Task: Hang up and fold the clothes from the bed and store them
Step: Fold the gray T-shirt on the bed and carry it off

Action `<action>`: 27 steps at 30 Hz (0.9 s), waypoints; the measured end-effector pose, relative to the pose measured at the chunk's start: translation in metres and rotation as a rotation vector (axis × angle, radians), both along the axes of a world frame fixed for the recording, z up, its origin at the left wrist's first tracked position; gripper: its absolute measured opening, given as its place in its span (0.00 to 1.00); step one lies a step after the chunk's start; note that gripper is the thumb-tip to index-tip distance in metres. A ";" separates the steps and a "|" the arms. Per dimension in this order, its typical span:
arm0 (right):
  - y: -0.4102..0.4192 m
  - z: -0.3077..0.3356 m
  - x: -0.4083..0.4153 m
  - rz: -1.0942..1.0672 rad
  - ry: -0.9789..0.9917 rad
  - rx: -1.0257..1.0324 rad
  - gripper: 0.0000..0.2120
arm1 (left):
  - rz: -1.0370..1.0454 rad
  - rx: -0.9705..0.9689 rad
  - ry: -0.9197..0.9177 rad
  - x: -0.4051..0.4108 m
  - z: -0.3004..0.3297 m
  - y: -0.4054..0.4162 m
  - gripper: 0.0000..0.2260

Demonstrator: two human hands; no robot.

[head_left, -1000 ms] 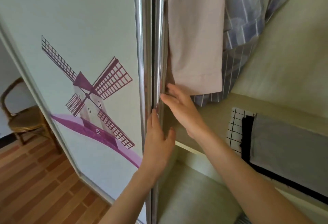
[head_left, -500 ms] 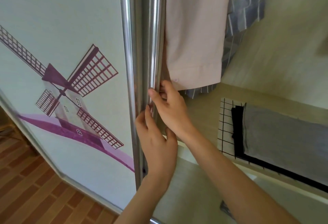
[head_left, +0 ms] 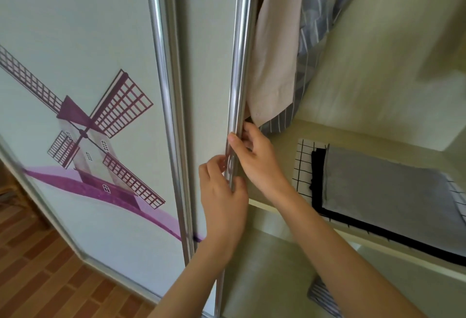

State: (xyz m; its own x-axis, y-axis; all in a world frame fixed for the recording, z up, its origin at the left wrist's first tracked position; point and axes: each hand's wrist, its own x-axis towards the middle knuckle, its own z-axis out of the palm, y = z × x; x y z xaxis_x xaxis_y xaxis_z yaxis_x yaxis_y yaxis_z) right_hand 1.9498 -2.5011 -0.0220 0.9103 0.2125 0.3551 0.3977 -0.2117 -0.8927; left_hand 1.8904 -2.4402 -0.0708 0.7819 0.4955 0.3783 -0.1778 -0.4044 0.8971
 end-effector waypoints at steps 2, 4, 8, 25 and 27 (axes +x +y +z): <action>-0.012 0.000 -0.004 0.001 0.014 0.002 0.12 | -0.021 0.003 0.023 -0.003 0.003 -0.008 0.16; -0.023 0.001 -0.010 0.008 0.028 0.005 0.14 | -0.034 0.008 0.049 -0.006 0.006 -0.014 0.15; -0.045 0.002 -0.020 0.006 0.045 0.031 0.13 | -0.070 0.054 0.060 -0.008 0.012 -0.024 0.11; -0.146 -0.003 -0.054 -0.191 0.044 0.071 0.17 | -0.316 0.348 0.041 -0.018 0.026 -0.099 0.06; -0.159 -0.004 -0.058 -0.211 0.044 0.076 0.17 | -0.356 0.381 0.015 -0.019 0.027 -0.109 0.06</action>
